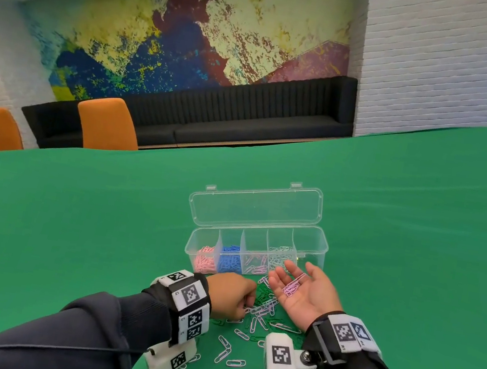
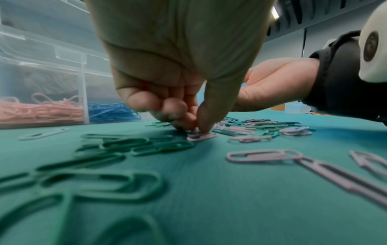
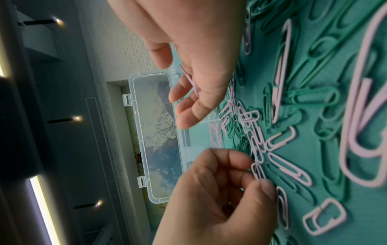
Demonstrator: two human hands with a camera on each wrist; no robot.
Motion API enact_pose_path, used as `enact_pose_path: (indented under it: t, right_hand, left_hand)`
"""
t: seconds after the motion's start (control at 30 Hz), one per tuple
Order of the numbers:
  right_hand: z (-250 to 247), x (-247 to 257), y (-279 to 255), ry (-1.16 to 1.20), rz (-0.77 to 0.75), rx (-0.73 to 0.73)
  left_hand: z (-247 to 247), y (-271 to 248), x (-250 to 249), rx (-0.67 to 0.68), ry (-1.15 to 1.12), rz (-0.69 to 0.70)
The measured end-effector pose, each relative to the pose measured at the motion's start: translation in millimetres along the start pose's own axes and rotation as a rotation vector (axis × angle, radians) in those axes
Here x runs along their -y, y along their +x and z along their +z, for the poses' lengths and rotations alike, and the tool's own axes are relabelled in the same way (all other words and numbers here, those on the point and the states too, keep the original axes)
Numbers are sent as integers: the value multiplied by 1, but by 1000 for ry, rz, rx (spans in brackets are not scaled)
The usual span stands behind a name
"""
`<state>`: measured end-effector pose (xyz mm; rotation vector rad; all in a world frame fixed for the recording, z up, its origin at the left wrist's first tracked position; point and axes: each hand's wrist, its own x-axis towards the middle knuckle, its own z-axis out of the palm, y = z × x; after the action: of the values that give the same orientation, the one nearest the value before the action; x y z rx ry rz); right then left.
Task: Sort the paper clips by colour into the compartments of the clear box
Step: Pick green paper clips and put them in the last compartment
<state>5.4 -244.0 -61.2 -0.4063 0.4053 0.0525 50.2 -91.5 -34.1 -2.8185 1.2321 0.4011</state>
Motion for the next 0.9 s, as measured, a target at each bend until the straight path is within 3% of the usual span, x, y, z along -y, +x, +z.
enact_pose_path:
  t: [0.23, 0.43, 0.5, 0.6, 0.77, 0.9]
  right_hand:
    - [-1, 0, 1, -22, -5, 3]
    - [0, -3, 2, -64, 31, -1]
    - [0, -3, 2, -55, 53, 10]
    - [-1, -2, 2, -18, 41, 7]
    - [-3, 1, 1, 24, 4, -3]
    - [-2, 0, 0, 12, 0, -8]
  left_hand:
    - [-2, -2, 4, 6, -22, 13]
    - [-36, 10, -3, -292, -359, 44]
    - [-43, 10, -5, -323, -375, 58]
    - [-40, 4, 3, -235, -227, 54]
    - [-8, -12, 18, 101, 12, -33]
    - [2, -15, 16, 81, -21, -60]
